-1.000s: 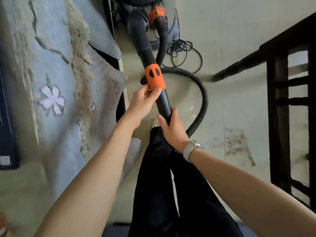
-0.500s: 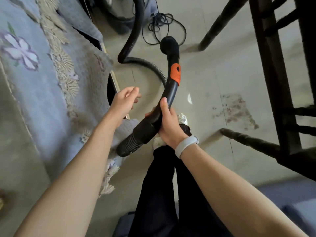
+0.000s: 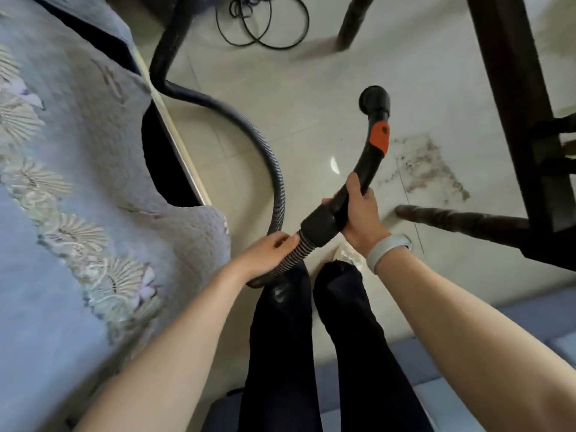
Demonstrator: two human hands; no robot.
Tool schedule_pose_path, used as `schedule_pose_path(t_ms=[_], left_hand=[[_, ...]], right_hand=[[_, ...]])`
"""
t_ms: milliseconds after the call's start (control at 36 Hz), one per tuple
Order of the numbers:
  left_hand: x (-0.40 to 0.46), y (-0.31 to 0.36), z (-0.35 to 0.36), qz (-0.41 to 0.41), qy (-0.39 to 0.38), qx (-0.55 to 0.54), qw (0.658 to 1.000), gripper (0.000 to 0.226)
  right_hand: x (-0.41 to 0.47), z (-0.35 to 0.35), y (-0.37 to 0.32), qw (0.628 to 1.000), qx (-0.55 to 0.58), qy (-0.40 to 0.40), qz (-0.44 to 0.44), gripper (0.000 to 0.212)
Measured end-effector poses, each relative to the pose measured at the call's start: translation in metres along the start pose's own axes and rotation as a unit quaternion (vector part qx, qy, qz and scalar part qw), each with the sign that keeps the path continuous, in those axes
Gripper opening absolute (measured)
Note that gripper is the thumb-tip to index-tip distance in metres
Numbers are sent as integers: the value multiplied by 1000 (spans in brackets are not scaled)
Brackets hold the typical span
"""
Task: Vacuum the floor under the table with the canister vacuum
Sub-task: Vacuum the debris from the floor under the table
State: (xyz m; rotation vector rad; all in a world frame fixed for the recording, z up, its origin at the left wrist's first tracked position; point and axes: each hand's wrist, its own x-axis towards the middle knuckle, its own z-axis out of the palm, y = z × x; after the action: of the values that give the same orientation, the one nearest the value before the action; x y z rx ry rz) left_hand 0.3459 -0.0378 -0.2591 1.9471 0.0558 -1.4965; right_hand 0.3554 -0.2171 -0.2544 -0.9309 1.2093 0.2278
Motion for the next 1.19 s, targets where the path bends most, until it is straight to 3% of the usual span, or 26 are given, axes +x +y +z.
schedule_pose_path(t_ms=[139,222,389,528,667,778,917,1056,1194], left_hand=[[52,-22,31,0,-32,-40,999,51],[92,-42,38,-22,46,-54,997,24],[184,-74,27,-22,123,81,989,43],[267,-101,10,22,126,234,964,52],[349,-112,-9,75,146,333,928,58],[400,-114,-25,102,149,429,885,65],[436,-130,-38,83,145,482,860,73],[453,-151,-33,65,181,428,883,67],[469,-157,-22,77,245,351,900,60]], right_hand=[[60,-22,16,987,-148,-22,-51,25],[106,-29,22,965,-244,-22,-94,22],[199,-26,27,921,-354,-2,-162,26],[276,-19,21,857,-459,27,-234,25],[337,-24,25,732,-601,63,-315,29],[378,-25,34,675,-641,38,-362,36],[408,-9,44,713,-582,27,-390,35],[433,2,57,738,-551,32,-388,29],[447,19,83,803,-478,6,-355,27]])
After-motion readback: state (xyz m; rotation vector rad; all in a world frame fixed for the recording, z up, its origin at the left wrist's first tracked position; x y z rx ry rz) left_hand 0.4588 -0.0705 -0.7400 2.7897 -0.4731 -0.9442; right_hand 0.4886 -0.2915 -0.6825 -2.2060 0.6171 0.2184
